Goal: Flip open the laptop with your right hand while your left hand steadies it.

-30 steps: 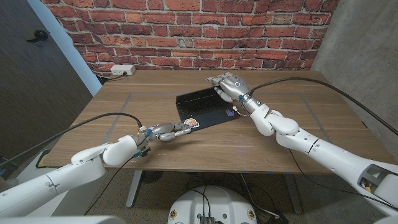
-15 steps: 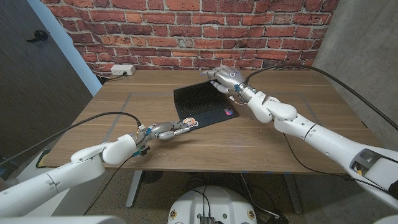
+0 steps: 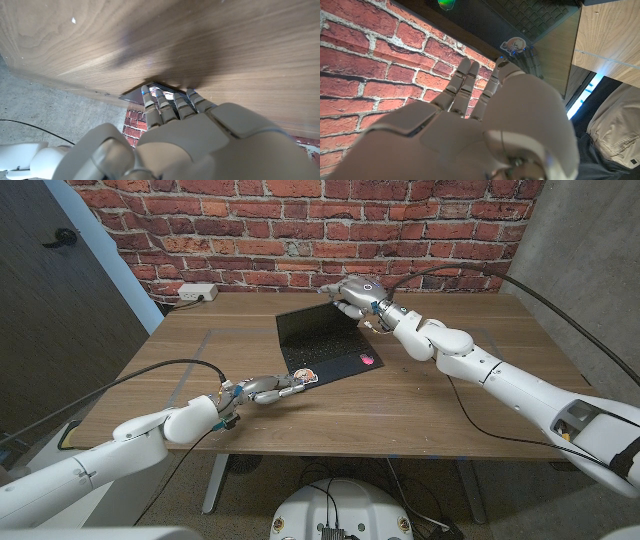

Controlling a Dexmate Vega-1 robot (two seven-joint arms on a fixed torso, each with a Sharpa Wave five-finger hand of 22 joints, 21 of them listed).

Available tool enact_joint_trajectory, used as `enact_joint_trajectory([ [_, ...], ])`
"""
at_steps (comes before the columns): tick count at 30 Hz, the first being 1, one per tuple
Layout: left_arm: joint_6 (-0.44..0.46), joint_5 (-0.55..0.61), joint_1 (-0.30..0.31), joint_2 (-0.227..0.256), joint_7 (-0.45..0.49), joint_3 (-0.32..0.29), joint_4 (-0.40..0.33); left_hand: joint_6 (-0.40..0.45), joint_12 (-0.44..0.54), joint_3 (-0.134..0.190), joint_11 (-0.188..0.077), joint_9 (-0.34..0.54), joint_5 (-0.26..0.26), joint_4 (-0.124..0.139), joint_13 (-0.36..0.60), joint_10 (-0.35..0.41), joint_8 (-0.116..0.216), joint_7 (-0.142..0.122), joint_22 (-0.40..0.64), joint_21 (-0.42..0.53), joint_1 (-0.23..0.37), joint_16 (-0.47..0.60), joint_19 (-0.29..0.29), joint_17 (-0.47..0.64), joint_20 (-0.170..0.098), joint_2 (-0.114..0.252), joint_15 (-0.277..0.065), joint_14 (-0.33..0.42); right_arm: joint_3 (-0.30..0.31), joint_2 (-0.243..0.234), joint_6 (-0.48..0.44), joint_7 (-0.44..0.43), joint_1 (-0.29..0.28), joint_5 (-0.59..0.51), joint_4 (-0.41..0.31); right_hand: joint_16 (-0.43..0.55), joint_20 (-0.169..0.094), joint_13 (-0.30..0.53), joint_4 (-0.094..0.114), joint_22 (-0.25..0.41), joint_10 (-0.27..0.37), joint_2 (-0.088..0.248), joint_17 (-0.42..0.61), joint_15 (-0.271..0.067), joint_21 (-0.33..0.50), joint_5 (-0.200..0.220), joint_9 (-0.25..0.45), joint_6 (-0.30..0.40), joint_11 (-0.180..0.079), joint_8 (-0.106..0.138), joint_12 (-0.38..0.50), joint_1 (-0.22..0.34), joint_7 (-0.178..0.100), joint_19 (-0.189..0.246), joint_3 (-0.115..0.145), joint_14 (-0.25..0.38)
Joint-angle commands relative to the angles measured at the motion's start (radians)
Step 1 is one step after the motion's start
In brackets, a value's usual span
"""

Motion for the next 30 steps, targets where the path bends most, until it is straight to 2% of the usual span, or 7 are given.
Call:
enact_joint_trajectory([
  [1, -0.009, 0.001, 0.003, 0.004, 0.003, -0.004, -0.003, 0.005, 0.005, -0.001, -0.001, 0.001, 0.007, -0.006, 0.002, 0.008, 0.008, -0.004, -0.001, 0.0, 0.001, 0.004, -0.005, 0.004, -0.023, 0.004, -0.103, -0.002, -0.04, 0.079, 0.04, 0.083, 0.106, 0.052, 0.122, -0.004, -0.155, 0.001, 0.0, 0.002, 0.002, 0.0, 0.0, -0.191, 0.005, 0.0, 0.001, -0.001, -0.003, -0.002, -0.001, -0.005, 0.0, -0.003, 0.007, 0.001],
  [9, -0.002, 0.013, 0.001, 0.002, 0.005, -0.004, -0.014, 0.005, 0.005, 0.0, 0.0, 0.001, 0.007, -0.007, 0.002, 0.008, 0.008, -0.004, -0.001, 0.0, 0.002, 0.004, -0.005, 0.004, -0.023, 0.004, -0.102, -0.003, -0.06, 0.12, 0.043, 0.124, 0.167, 0.093, 0.189, -0.005, -0.155, 0.001, -0.001, 0.001, -0.002, 0.0, -0.001, -0.191, 0.009, 0.0, 0.001, -0.009, -0.002, -0.006, -0.005, -0.005, 0.002, -0.004, 0.008, 0.001],
  [13, -0.001, 0.017, -0.002, -0.001, 0.003, -0.003, -0.018, 0.005, 0.005, 0.0, -0.002, 0.001, 0.007, -0.007, 0.002, 0.007, 0.008, -0.004, -0.001, 0.0, 0.003, 0.005, -0.005, 0.004, -0.023, 0.004, -0.103, -0.002, -0.063, 0.142, 0.027, 0.2, 0.197, 0.14, 0.215, -0.006, -0.155, 0.002, -0.001, 0.0, -0.009, -0.001, -0.002, -0.191, 0.012, 0.0, 0.001, -0.017, -0.001, -0.011, -0.009, -0.007, 0.006, -0.005, 0.008, 0.001],
  [17, 0.003, 0.021, -0.001, -0.002, 0.007, -0.004, -0.022, 0.006, 0.005, 0.0, 0.0, 0.001, 0.007, -0.007, 0.002, 0.008, 0.008, -0.003, -0.001, 0.0, 0.003, 0.005, -0.006, 0.004, -0.024, 0.005, -0.103, -0.003, -0.077, 0.156, 0.022, 0.232, 0.226, 0.157, 0.242, -0.008, -0.155, 0.002, -0.001, -0.001, -0.013, -0.003, -0.003, -0.191, 0.014, 0.0, 0.001, -0.02, 0.0, -0.012, -0.012, -0.008, 0.009, -0.005, 0.008, 0.0],
  [30, 0.015, 0.017, 0.025, 0.005, 0.028, -0.018, -0.041, 0.008, 0.005, 0.001, -0.003, 0.001, 0.008, -0.007, 0.002, 0.008, 0.009, -0.002, -0.001, 0.001, 0.004, 0.005, -0.006, 0.004, -0.024, 0.005, -0.103, -0.003, -0.122, 0.212, 0.02, 0.242, 0.29, 0.181, 0.328, -0.01, -0.154, 0.002, 0.0, -0.004, -0.019, -0.004, -0.004, -0.191, 0.019, -0.001, 0.001, -0.026, 0.0, -0.016, -0.017, -0.012, 0.015, -0.007, 0.007, -0.001],
])
